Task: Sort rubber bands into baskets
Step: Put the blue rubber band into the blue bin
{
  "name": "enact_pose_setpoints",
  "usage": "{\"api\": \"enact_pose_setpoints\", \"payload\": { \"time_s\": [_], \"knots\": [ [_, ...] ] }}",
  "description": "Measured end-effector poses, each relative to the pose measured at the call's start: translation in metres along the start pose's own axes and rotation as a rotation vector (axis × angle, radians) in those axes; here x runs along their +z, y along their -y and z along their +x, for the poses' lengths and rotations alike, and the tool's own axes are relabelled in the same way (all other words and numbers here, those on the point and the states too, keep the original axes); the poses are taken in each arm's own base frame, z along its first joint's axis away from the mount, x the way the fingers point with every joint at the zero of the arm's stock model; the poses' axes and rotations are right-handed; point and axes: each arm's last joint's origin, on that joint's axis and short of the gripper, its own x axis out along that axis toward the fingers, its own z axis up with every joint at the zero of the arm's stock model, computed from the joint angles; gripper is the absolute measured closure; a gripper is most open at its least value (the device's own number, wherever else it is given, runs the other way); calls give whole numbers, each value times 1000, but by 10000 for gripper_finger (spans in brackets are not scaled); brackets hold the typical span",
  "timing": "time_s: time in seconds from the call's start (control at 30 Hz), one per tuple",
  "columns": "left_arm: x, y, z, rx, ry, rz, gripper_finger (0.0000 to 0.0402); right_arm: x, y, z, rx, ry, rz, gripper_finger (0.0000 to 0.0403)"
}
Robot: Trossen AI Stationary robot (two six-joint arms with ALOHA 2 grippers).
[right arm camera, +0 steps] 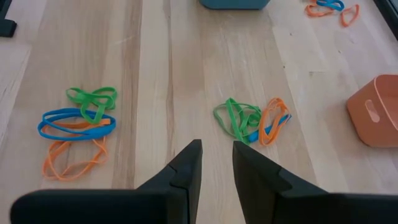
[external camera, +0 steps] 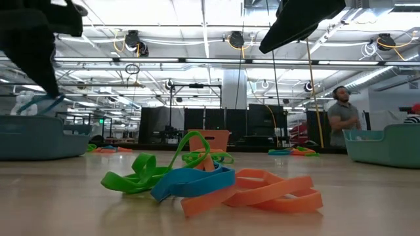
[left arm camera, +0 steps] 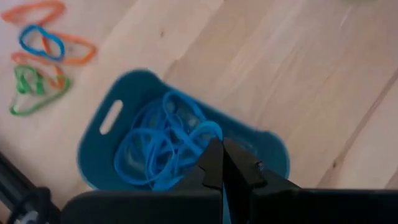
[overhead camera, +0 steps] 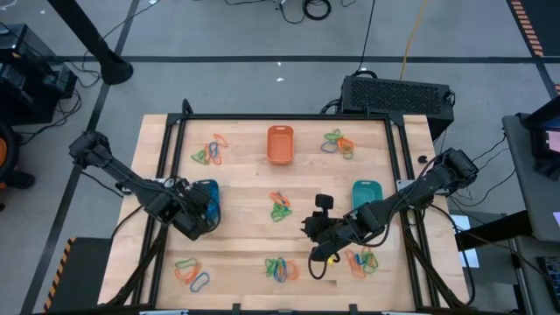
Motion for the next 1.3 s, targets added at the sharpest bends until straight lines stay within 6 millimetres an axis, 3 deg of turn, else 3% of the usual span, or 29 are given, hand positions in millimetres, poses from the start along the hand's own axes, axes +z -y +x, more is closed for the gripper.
{"api": "enact_pose_setpoints", "payload": {
  "time_s": [0.33,0.77,1.0,1.17,1.3],
  "knots": [
    [-9,-2,12,-3,-49,-9,396,0,0,0,1,0,0,321],
    [-10,-1,12,-23,-79,-13,325,0,0,0,0,0,0,321],
    [-11,-1,11,-42,-121,-2,318,0,0,0,0,0,0,321],
    [-3,9,5,-130,-83,37,318,0,0,0,0,0,0,321],
    [7,27,-1,-308,25,91,317,0,0,0,0,1,0,321]
  ]
}}
